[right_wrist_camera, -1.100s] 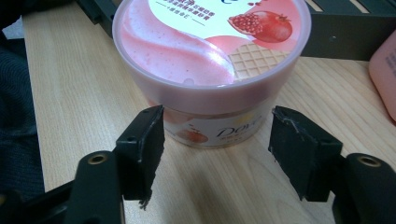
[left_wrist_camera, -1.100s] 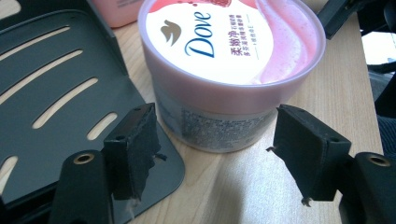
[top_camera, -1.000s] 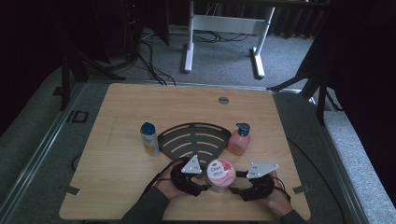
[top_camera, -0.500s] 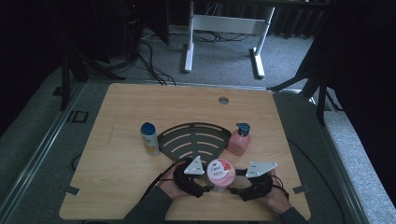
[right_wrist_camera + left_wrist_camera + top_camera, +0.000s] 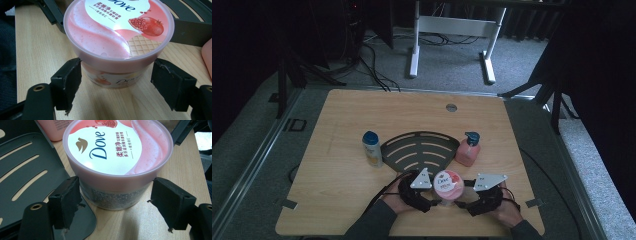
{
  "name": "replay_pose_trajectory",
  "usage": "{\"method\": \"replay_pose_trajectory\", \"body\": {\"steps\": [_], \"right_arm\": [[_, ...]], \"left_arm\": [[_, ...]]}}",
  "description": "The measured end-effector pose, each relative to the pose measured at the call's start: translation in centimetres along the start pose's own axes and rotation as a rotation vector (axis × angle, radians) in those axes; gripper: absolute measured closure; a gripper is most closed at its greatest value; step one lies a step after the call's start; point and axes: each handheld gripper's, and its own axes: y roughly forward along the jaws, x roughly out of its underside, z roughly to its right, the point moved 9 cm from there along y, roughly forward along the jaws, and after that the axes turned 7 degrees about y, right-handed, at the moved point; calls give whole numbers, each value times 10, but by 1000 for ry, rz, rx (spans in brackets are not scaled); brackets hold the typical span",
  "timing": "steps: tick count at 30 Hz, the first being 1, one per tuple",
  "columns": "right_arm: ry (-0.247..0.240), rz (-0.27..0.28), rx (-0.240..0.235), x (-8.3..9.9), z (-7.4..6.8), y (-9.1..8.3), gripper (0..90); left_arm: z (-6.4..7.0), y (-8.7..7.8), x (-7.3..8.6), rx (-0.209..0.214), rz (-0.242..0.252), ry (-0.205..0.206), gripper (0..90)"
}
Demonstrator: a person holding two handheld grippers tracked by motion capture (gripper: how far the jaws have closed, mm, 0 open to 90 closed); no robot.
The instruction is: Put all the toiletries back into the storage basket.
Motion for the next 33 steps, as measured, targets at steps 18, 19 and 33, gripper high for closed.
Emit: {"method": "replay_pose_trajectory", "body": {"steps": [18, 19, 33], "right_arm": [[-40, 6, 30, -5, -3, -2, 247], [-39, 7, 28, -5, -3, -1, 246], [-55, 25, 28, -15, -3, -2, 247]], "left_arm": [[1, -4, 0, -14, -17, 2, 237], [1, -4, -1, -17, -17, 4, 238], [-4, -12, -4, -42, -19, 10, 237]]}}
